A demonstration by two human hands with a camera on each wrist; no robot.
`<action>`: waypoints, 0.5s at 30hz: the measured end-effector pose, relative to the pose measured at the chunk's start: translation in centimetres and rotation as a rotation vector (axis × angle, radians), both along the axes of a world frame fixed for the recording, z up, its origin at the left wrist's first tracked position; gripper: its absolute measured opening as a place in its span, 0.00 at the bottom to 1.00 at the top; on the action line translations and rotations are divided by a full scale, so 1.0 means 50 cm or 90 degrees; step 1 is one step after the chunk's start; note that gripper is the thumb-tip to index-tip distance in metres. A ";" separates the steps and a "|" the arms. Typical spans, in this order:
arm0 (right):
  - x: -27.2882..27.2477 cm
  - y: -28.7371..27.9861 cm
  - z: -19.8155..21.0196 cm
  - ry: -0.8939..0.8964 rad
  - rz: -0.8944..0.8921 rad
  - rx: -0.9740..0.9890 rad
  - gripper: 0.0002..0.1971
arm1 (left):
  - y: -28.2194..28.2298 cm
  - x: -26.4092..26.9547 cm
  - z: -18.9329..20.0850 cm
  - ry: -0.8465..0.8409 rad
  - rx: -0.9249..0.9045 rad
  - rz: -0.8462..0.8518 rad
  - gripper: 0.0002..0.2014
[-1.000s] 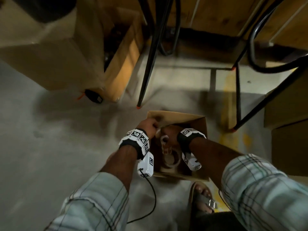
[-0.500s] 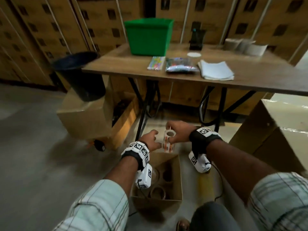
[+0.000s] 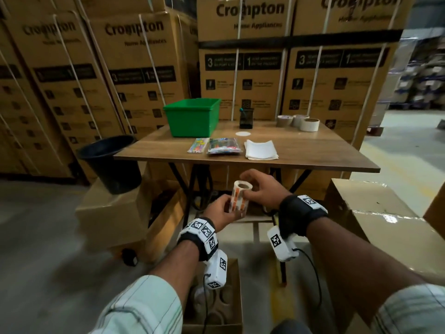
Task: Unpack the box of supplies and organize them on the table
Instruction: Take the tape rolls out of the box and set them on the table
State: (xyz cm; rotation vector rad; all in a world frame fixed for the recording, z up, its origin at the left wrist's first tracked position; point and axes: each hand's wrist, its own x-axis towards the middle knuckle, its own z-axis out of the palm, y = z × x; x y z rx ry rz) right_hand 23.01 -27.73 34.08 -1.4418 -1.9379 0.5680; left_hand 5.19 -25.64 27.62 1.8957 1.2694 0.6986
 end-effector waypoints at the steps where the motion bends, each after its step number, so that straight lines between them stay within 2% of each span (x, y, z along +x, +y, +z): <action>1: 0.011 -0.003 0.003 0.037 -0.010 0.003 0.22 | -0.003 0.011 0.010 -0.009 0.016 0.012 0.19; 6: 0.064 0.001 0.005 0.224 -0.054 -0.054 0.33 | -0.004 0.074 0.053 -0.060 0.046 0.037 0.19; 11: 0.126 -0.007 0.012 0.284 -0.098 -0.049 0.25 | 0.017 0.155 0.088 -0.012 0.083 0.011 0.21; 15: 0.203 -0.008 0.031 0.300 -0.156 -0.068 0.23 | 0.046 0.231 0.118 0.059 0.063 -0.089 0.25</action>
